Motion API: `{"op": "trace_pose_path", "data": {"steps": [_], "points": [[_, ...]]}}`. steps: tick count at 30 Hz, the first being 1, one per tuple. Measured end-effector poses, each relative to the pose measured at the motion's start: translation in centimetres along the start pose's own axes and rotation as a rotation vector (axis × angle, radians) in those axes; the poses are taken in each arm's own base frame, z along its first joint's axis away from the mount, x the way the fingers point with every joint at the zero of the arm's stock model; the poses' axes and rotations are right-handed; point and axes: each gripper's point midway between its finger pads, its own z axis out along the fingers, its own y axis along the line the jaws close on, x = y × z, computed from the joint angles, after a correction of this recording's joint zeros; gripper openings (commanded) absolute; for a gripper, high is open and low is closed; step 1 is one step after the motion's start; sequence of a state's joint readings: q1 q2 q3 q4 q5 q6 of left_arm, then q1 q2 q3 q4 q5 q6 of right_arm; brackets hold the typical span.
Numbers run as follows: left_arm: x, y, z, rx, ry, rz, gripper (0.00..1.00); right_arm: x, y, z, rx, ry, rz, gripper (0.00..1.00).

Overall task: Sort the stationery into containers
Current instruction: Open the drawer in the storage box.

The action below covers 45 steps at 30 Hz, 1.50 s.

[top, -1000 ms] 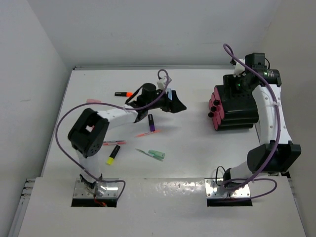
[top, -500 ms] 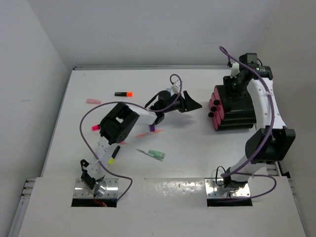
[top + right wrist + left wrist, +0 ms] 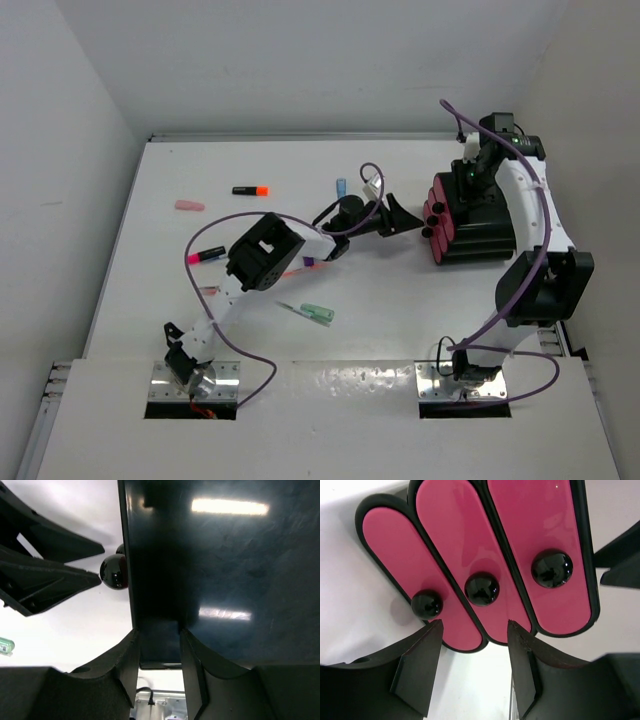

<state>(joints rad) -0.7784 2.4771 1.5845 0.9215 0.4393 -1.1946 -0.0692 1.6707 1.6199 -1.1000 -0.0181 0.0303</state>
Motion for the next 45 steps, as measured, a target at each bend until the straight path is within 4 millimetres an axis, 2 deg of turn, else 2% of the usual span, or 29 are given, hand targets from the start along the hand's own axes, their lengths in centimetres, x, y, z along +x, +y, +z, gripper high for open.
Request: {"op": "trace_pose_path", "data": {"steps": [7, 13, 20, 31, 40, 45], "points": [[-0.2, 1.1, 0.9, -0.014, -0.013, 0.004, 0.59, 0.5, 0.2, 0.4, -0.012, 0.015, 0.002, 0.37], [0.8, 3.8, 1.1, -0.085, -0.005, -0.013, 0.55, 0.5, 0.3, 0.4, -0.018, 0.014, 0.005, 0.36], [1.3, 5.5, 1.3, -0.129, 0.003, -0.018, 0.52, 0.2, 0.5, 0.5, -0.028, 0.004, 0.012, 0.35], [1.0, 5.4, 2.7, -0.121, -0.004, 0.000, 0.52, 0.1, 0.9, 0.6, -0.043, -0.008, 0.023, 0.35], [2.3, 4.8, 3.8, -0.108, 0.013, 0.012, 0.54, 0.1, 1.0, 0.6, -0.048, -0.022, 0.022, 0.34], [2.4, 4.7, 4.0, -0.100, 0.012, 0.014, 0.53, 0.0, 1.1, 0.6, -0.057, -0.026, 0.022, 0.33]]}}
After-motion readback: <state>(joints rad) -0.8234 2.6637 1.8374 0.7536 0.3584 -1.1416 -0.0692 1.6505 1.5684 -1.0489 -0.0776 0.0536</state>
